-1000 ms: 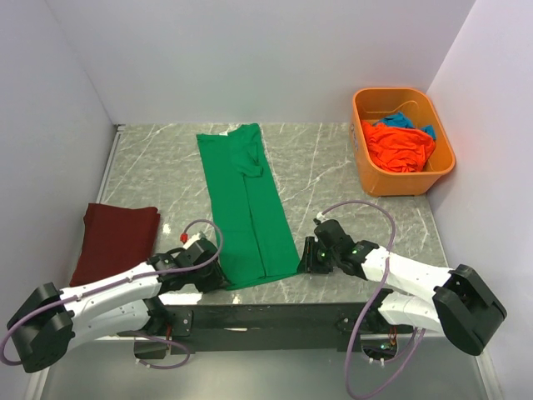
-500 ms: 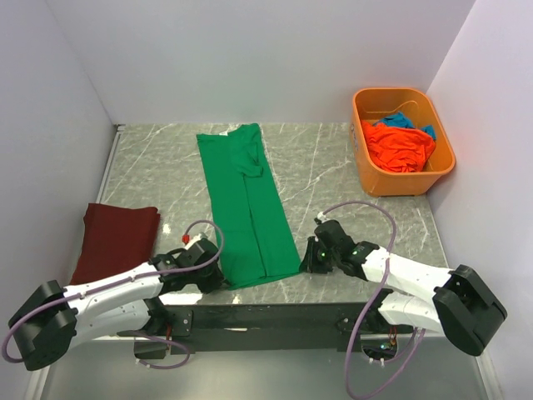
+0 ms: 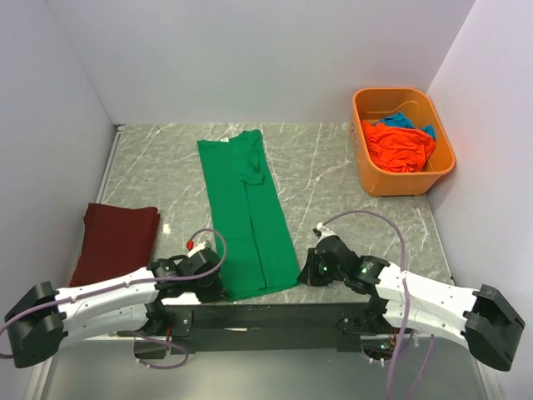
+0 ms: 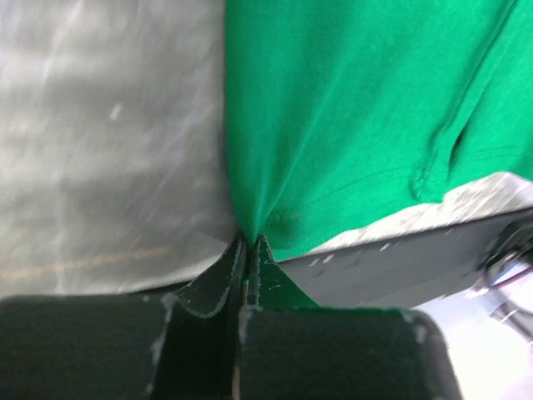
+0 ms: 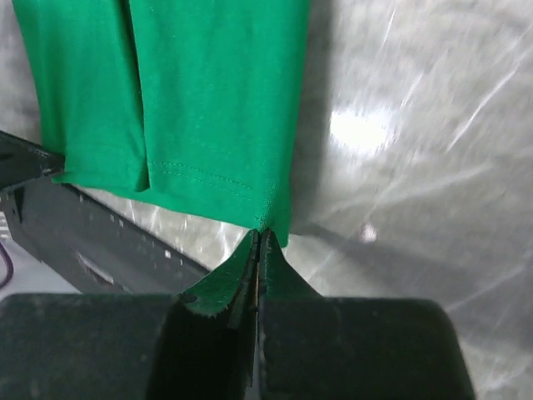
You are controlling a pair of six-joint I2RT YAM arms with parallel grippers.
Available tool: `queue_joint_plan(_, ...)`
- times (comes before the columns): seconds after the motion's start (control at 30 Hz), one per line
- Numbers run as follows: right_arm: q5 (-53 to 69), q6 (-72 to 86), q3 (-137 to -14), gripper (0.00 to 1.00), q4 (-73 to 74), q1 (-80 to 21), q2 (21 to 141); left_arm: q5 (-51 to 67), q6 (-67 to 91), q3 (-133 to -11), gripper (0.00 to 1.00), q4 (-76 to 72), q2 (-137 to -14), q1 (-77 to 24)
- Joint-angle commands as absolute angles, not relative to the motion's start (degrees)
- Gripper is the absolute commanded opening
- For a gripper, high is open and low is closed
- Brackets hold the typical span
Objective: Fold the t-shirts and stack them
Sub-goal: Fold the tshirt
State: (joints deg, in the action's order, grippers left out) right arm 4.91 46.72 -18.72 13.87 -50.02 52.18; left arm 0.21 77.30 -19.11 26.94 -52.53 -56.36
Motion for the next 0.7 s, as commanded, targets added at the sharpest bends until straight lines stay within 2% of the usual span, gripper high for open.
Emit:
queue_joint_plan(0.0, 1.5, 49.92, -18.37, 0.0, 17.13, -52.73, 48.7, 0.18, 78.84, -18.8, 0.01, 34.88, -48.88, -58.45)
queue_joint_plan(0.2, -3.86, 46.85, -25.39, 0.0, 20.48, -53.26, 48.69, -6.67, 77.7, -24.25, 0.0, 37.79, -44.82, -57.66)
queue_joint_plan(0.37, -8.7, 41.67, -35.76, 0.0, 20.57, -52.65, 58.25, -7.91, 71.39, -29.61, 0.0, 34.11, -50.79, -52.04)
queue_joint_plan(0.67, -8.97, 36.65, -52.98, 0.0, 15.82, -48.26, 78.12, -5.89, 64.08, -36.56, 0.01, 24.01, -62.3, -39.83)
